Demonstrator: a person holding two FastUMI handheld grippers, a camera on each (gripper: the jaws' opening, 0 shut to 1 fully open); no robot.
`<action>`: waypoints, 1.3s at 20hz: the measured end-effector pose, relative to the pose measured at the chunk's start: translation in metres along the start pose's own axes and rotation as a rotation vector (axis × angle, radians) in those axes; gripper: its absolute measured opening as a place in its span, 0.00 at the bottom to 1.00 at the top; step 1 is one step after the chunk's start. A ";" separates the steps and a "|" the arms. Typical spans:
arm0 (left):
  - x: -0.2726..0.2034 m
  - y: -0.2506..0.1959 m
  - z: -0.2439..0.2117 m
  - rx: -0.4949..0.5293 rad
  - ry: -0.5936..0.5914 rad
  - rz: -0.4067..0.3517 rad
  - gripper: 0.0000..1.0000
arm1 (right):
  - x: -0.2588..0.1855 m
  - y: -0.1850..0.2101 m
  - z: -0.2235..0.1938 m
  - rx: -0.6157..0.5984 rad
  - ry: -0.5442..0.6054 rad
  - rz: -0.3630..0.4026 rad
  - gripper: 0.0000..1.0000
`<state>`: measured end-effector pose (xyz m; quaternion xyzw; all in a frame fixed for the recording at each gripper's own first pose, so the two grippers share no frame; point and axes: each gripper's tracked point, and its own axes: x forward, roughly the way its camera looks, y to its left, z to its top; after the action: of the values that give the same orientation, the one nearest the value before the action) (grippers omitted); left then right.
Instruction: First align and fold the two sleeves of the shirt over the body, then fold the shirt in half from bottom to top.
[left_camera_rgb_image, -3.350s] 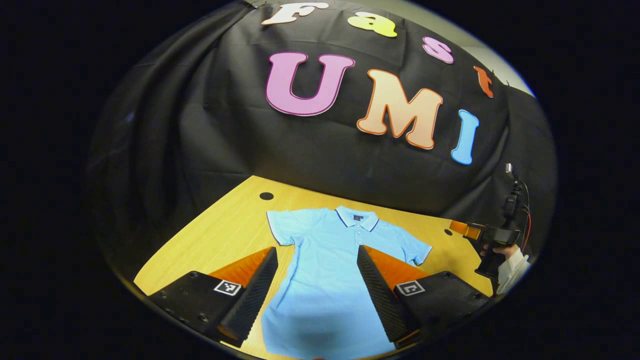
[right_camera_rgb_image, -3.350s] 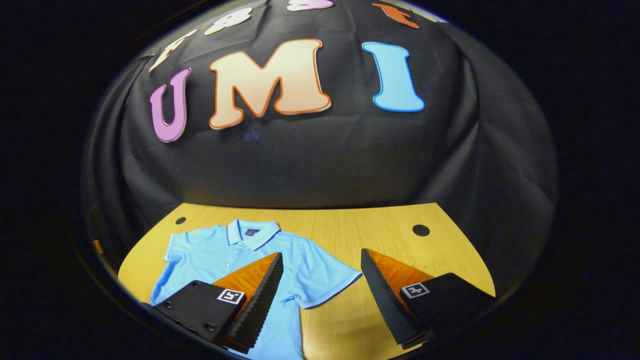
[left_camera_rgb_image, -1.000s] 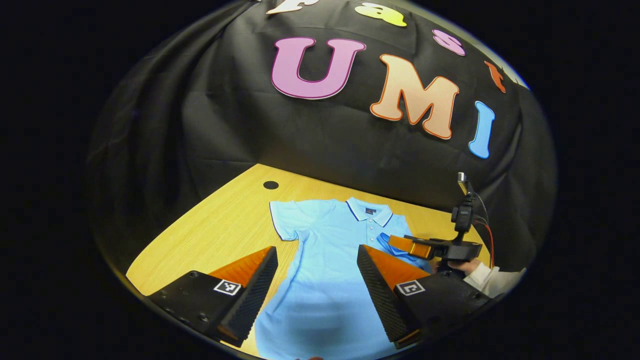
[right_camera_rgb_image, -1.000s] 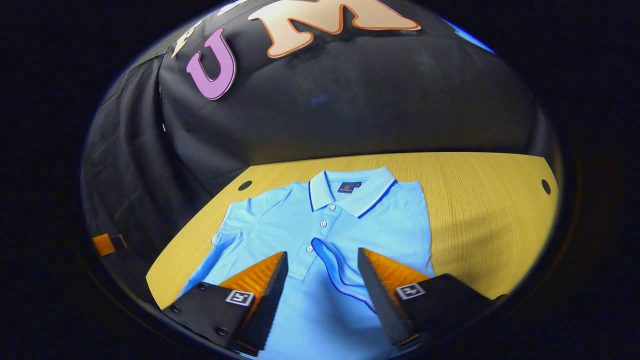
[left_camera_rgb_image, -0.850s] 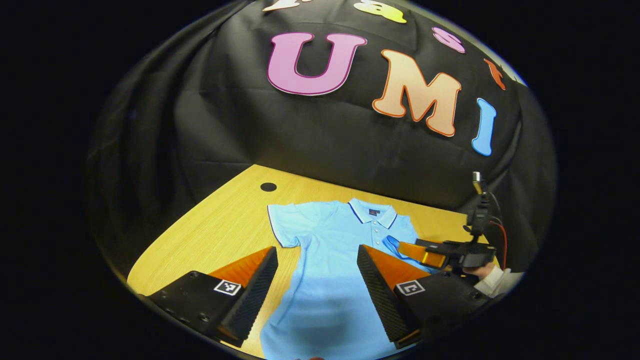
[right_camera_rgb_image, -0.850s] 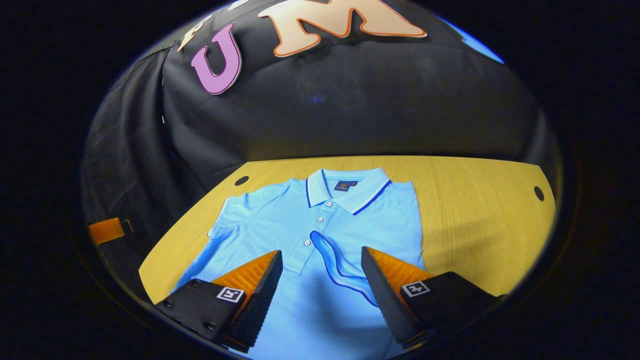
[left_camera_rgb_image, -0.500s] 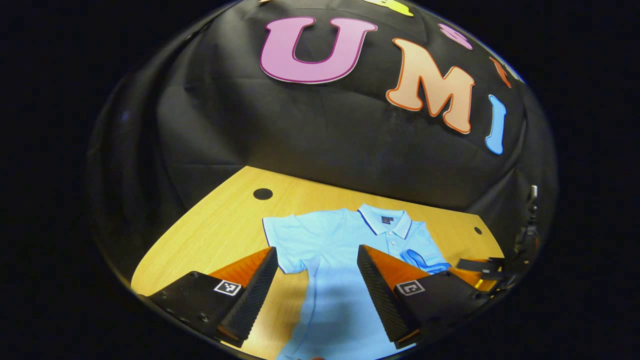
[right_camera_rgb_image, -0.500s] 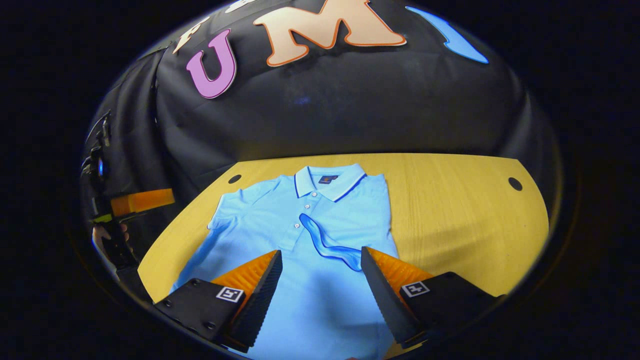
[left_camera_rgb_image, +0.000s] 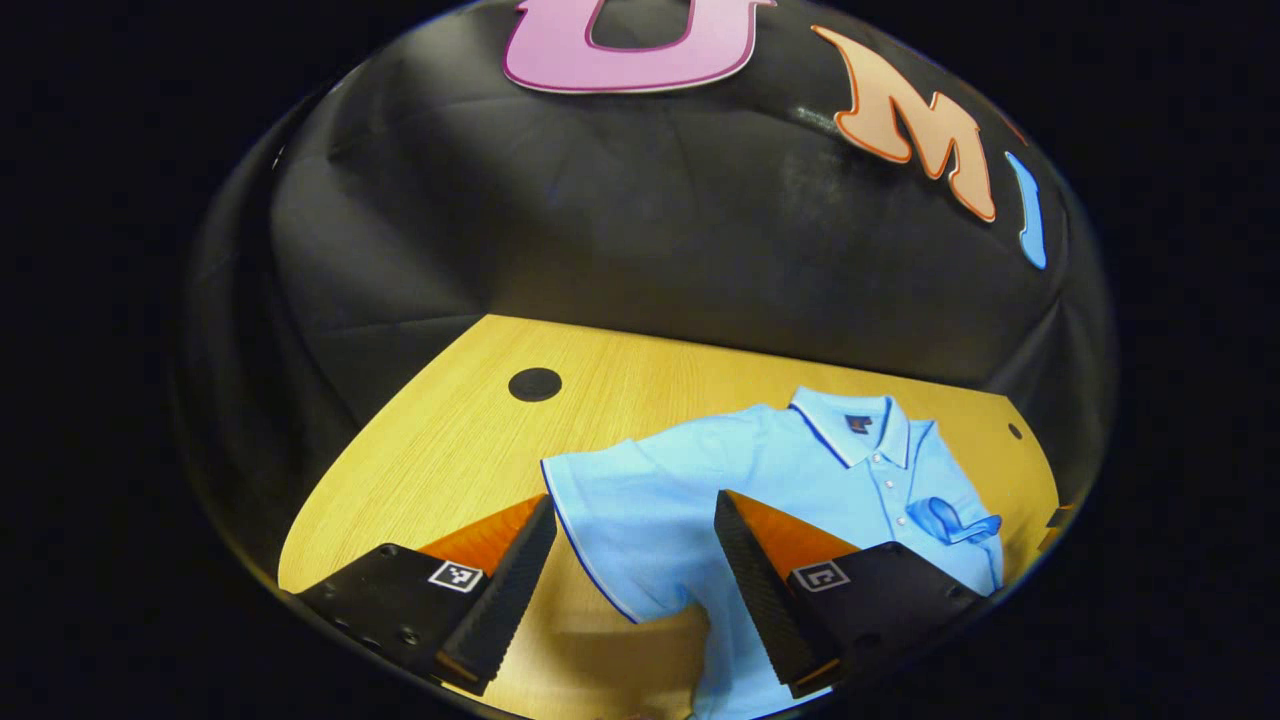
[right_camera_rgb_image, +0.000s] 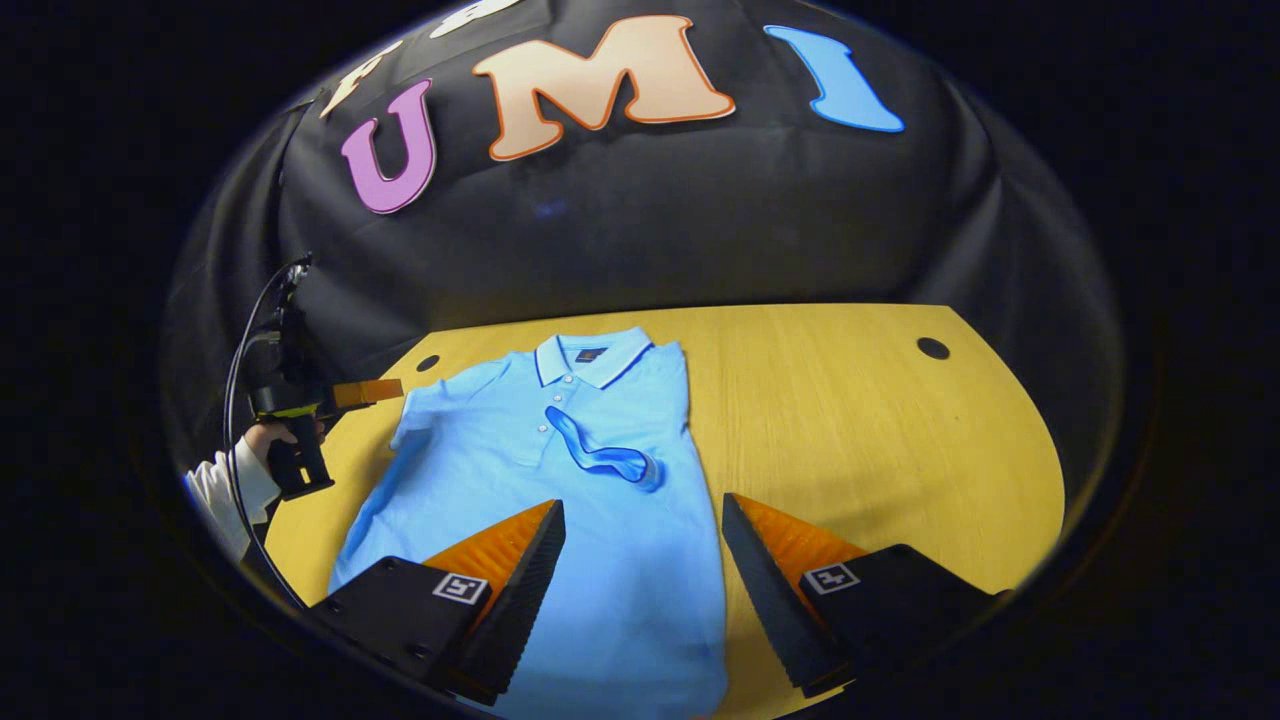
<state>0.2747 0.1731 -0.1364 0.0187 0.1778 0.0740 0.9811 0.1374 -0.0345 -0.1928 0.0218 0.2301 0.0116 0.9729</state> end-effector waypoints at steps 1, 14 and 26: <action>0.008 0.003 -0.005 0.013 0.017 0.005 0.94 | -0.004 -0.005 -0.001 0.014 -0.001 -0.016 0.94; 0.034 0.009 -0.031 0.046 0.091 0.025 0.89 | -0.034 -0.026 -0.008 0.007 -0.012 -0.088 0.98; 0.024 -0.027 -0.011 0.128 0.101 -0.045 0.00 | -0.051 -0.039 -0.006 0.005 -0.034 -0.105 0.98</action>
<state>0.2969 0.1501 -0.1567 0.0734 0.2319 0.0412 0.9691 0.0899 -0.0746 -0.1767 0.0124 0.2142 -0.0402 0.9759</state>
